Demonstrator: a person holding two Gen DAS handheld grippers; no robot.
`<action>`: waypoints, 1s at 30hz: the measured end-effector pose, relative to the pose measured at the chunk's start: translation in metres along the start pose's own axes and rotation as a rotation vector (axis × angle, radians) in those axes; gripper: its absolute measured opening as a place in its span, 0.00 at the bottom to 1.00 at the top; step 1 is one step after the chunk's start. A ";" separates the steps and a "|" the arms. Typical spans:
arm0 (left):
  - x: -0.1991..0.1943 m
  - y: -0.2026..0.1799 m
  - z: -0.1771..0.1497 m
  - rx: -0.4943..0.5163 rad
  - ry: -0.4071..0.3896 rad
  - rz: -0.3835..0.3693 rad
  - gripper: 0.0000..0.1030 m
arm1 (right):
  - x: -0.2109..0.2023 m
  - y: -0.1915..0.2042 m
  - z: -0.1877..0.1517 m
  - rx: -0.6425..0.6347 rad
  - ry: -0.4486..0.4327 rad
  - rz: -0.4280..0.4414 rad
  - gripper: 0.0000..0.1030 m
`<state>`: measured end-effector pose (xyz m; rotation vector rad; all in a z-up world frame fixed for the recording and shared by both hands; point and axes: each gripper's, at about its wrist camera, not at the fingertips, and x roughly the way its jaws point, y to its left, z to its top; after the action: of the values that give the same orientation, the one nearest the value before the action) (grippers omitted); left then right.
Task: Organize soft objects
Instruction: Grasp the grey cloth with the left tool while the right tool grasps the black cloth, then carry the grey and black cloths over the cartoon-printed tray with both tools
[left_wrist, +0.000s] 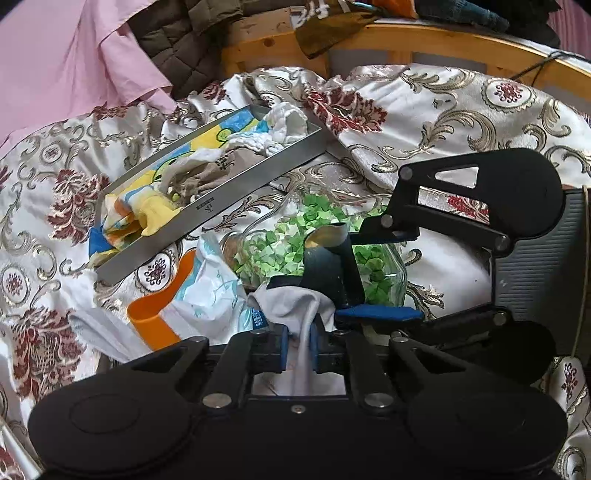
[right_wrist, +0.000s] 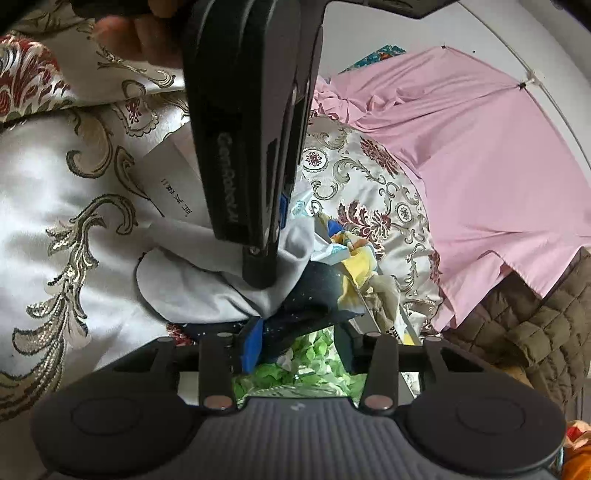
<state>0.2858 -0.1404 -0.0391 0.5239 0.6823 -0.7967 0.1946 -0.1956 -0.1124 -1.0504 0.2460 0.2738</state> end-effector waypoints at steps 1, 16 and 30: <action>-0.001 0.000 -0.001 -0.012 0.000 0.002 0.09 | 0.000 0.001 0.000 -0.005 -0.003 -0.005 0.38; -0.033 0.011 -0.016 -0.166 -0.028 0.043 0.07 | -0.012 0.006 0.008 0.016 -0.055 -0.080 0.02; -0.081 0.021 0.006 -0.287 -0.146 0.128 0.05 | -0.037 -0.059 0.025 0.211 -0.091 -0.183 0.02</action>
<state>0.2631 -0.0941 0.0266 0.2439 0.6089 -0.5979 0.1817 -0.2051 -0.0403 -0.8423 0.0929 0.1267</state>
